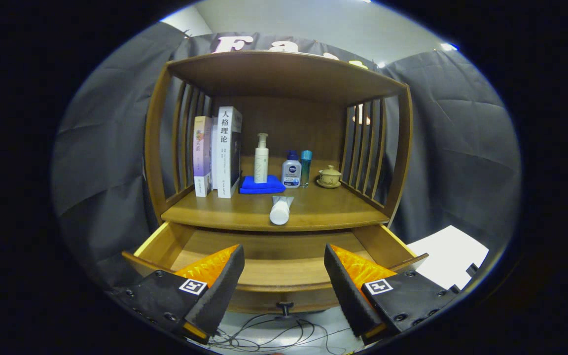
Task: Pull open the drawer, take out the items inside it, and place them on the countertop above the cabinet.
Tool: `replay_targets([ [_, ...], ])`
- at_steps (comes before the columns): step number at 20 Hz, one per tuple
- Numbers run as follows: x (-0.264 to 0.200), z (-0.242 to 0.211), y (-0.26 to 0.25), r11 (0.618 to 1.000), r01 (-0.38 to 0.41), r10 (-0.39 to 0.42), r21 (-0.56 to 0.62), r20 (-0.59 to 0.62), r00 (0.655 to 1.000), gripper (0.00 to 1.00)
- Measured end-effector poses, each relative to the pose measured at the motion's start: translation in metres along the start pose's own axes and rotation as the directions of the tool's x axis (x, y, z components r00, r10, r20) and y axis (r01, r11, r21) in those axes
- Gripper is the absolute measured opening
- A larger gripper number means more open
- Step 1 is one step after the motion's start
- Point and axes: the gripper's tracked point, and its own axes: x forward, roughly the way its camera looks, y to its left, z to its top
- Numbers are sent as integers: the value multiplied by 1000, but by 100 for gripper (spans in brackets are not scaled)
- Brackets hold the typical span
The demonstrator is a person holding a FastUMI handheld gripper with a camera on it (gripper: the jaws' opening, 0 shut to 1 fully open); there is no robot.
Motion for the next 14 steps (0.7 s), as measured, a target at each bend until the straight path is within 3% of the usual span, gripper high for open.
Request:
replay_targets([
  [14,-7,-94,15,1000,-10,10,-12,0,1000,98],
])
